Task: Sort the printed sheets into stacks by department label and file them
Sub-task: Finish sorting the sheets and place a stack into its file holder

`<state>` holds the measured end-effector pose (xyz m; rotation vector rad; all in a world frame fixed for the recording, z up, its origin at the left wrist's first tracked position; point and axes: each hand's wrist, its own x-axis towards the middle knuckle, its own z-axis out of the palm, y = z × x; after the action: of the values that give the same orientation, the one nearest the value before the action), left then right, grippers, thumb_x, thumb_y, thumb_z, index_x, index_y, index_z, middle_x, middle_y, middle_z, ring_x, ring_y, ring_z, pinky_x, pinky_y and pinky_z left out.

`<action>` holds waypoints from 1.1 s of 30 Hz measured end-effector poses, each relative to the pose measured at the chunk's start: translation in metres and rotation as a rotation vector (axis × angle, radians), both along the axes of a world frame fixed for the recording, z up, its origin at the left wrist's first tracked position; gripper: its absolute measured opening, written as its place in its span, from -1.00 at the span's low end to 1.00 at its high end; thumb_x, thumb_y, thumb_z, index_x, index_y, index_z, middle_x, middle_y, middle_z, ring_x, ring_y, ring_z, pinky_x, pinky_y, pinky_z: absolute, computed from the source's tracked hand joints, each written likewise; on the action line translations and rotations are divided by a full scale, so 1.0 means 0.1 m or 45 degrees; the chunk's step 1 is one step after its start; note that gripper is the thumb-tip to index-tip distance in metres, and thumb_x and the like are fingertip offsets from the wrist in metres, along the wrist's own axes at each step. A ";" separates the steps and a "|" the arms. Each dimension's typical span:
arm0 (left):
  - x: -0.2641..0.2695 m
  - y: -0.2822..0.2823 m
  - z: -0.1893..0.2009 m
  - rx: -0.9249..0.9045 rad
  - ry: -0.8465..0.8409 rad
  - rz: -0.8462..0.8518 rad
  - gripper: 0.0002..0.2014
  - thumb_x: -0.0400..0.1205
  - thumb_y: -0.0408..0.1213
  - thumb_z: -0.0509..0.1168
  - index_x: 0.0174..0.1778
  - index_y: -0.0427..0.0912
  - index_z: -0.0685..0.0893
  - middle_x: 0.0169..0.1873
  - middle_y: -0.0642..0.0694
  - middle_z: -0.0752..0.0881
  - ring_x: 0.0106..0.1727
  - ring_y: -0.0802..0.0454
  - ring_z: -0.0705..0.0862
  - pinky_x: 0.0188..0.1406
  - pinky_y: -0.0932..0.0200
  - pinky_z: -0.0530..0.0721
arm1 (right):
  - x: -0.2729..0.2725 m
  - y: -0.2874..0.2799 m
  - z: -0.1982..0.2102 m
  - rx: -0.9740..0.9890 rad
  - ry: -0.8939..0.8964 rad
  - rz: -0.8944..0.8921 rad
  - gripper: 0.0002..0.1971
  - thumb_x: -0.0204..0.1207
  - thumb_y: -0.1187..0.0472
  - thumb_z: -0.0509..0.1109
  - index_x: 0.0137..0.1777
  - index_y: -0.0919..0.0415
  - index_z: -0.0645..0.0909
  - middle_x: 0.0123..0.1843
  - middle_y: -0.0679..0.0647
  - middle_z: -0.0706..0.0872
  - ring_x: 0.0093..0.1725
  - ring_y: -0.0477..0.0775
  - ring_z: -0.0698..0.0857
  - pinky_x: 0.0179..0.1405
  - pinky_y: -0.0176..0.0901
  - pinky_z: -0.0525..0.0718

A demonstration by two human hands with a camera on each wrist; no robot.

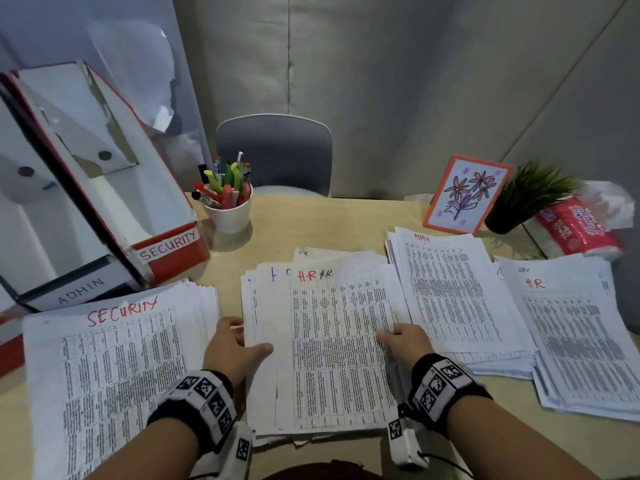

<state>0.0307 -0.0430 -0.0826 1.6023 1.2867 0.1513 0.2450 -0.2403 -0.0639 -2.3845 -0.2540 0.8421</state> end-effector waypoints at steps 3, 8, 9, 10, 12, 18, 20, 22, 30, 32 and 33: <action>-0.01 0.06 -0.01 0.021 0.046 -0.032 -0.51 0.35 -0.29 0.59 0.11 -0.07 0.53 -0.20 -0.03 0.75 -0.17 0.02 0.72 -0.14 0.09 0.67 | 0.09 -0.03 -0.04 0.029 -0.061 -0.115 -0.69 0.56 0.21 0.39 -0.38 0.25 0.45 -0.47 0.18 0.42 -0.46 0.09 0.43 -0.36 -0.20 0.40; -0.08 0.17 0.01 0.045 0.011 -0.009 -0.72 0.46 -0.43 0.49 0.06 -0.17 0.69 -0.39 -0.04 0.75 -0.30 0.07 0.71 -0.31 0.27 0.58 | 0.30 -0.20 -0.05 0.046 -0.141 -0.298 -0.73 0.58 0.27 0.35 -0.33 0.27 0.40 -0.38 0.21 0.42 -0.40 0.08 0.41 -0.33 -0.19 0.41; -0.10 0.18 -0.01 0.054 0.000 -0.014 -0.73 0.48 -0.46 0.46 0.07 -0.17 0.70 -0.44 -0.01 0.74 -0.32 0.09 0.69 -0.34 0.32 0.54 | 0.35 -0.23 -0.05 0.044 -0.133 -0.326 -0.73 0.60 0.28 0.32 -0.33 0.30 0.43 -0.38 0.23 0.43 -0.39 0.10 0.45 -0.29 -0.17 0.44; -0.11 0.19 -0.01 0.063 -0.007 -0.023 -0.74 0.50 -0.47 0.43 0.07 -0.16 0.69 -0.48 0.03 0.72 -0.33 0.11 0.68 -0.37 0.35 0.51 | 0.39 -0.26 -0.08 0.034 -0.119 -0.351 -0.73 0.62 0.28 0.30 -0.32 0.30 0.47 -0.36 0.23 0.45 -0.35 0.13 0.50 -0.21 -0.15 0.48; -0.13 0.20 -0.01 0.079 -0.026 -0.031 -0.75 0.51 -0.49 0.38 0.04 -0.11 0.67 -0.53 0.12 0.71 -0.36 0.17 0.68 -0.43 0.39 0.50 | 0.43 -0.30 -0.13 0.048 -0.087 -0.393 -0.72 0.65 0.25 0.27 -0.33 0.13 0.46 -0.36 0.10 0.44 -0.32 0.04 0.50 -0.09 -0.16 0.46; -0.11 0.24 -0.03 -0.137 -0.072 -0.003 -0.85 0.56 -0.20 0.43 -0.01 -0.12 0.68 -0.09 -0.08 0.79 -0.03 -0.05 0.73 0.13 -0.08 0.69 | 0.29 -0.16 -0.07 0.222 0.088 -0.356 -0.80 0.62 0.33 0.24 -0.25 0.24 0.37 -0.36 0.22 0.39 -0.38 0.07 0.41 -0.37 -0.17 0.41; -0.08 0.26 -0.02 -0.155 -0.014 -0.117 -0.62 0.57 0.10 0.35 -0.15 -0.21 0.63 -0.12 -0.02 0.73 -0.07 -0.05 0.69 0.05 -0.01 0.66 | 0.20 -0.05 -0.05 0.236 0.200 -0.226 -0.83 0.60 0.36 0.25 -0.23 0.37 0.46 -0.33 0.25 0.55 -0.36 0.13 0.56 -0.34 -0.12 0.56; -0.02 0.24 0.04 -0.157 0.031 -0.193 -0.52 0.54 0.24 0.29 -0.27 -0.17 0.47 -0.30 -0.04 0.52 -0.24 0.00 0.53 -0.21 0.09 0.46 | 0.11 0.05 -0.01 0.201 0.289 -0.081 -0.88 0.58 0.38 0.26 -0.13 0.44 0.55 -0.20 0.26 0.72 -0.22 0.21 0.72 -0.20 -0.04 0.70; 0.09 0.04 0.05 -0.263 -0.047 -0.224 -0.90 0.38 -0.48 0.55 -0.24 -0.30 0.79 -0.28 -0.13 0.83 -0.22 -0.05 0.80 -0.13 0.09 0.75 | -0.03 0.15 0.01 0.229 0.356 0.212 -0.81 0.53 0.45 0.35 -0.15 0.13 0.61 -0.24 -0.03 0.69 -0.23 -0.08 0.67 -0.31 -0.28 0.64; 0.07 0.05 0.00 -0.282 -0.072 -0.208 -0.93 0.38 -0.51 0.51 -0.31 -0.33 0.75 -0.30 -0.14 0.79 -0.23 -0.08 0.75 -0.25 0.19 0.71 | -0.04 0.12 -0.01 0.267 0.363 0.142 -0.76 0.43 0.52 0.38 -0.05 0.17 0.62 -0.30 0.00 0.64 -0.33 -0.03 0.64 -0.41 -0.27 0.59; 0.06 0.05 -0.02 -0.310 -0.087 -0.172 -0.95 0.40 -0.45 0.47 -0.30 -0.32 0.72 -0.31 -0.15 0.75 -0.21 -0.12 0.74 -0.24 0.17 0.70 | -0.01 0.09 -0.04 0.283 0.386 0.087 -0.68 0.38 0.58 0.37 0.03 0.21 0.59 -0.32 0.04 0.59 -0.36 0.00 0.61 -0.44 -0.24 0.58</action>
<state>0.0371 -0.0384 -0.0848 1.4563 1.0960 -0.0338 0.2441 -0.2311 -0.0683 -2.0218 -0.2912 1.1303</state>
